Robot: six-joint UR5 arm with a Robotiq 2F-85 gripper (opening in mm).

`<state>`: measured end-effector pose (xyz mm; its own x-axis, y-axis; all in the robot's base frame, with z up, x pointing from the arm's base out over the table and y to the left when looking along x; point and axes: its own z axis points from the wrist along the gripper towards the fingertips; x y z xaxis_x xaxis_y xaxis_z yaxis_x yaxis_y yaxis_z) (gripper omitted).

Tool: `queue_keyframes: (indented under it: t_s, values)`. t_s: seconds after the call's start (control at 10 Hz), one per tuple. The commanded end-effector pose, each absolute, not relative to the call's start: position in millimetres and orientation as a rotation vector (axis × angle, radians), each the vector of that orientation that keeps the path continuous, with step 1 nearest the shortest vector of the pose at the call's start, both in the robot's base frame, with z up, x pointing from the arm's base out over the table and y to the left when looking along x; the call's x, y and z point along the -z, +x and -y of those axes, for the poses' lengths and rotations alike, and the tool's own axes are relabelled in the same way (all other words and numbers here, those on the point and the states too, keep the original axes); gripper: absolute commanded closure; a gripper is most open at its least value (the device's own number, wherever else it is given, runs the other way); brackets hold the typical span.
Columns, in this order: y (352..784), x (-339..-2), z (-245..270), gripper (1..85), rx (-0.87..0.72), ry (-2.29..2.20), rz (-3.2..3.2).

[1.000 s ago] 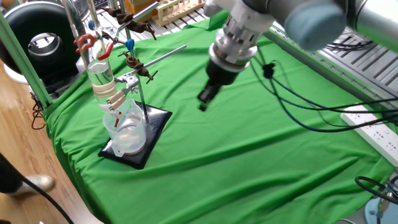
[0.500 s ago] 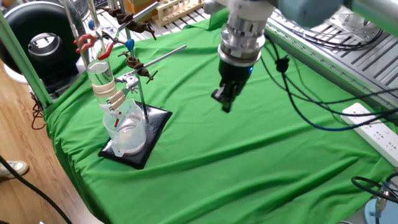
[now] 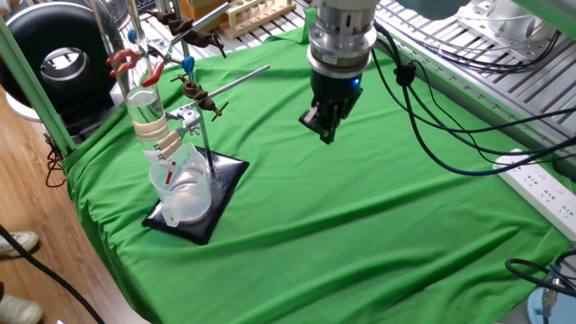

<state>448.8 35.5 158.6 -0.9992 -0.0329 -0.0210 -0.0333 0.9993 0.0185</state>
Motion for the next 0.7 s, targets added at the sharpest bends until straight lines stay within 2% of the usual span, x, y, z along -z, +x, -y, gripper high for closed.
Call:
queue_keyframes:
  t_s: [0.0,0.6]
  values:
    - [471.1,-166.5,-50.2,84.3,-0.151,0.005,-3.043]
    - [486.4,-164.1,-42.7,84.3,-0.082,0.028,-3.018]
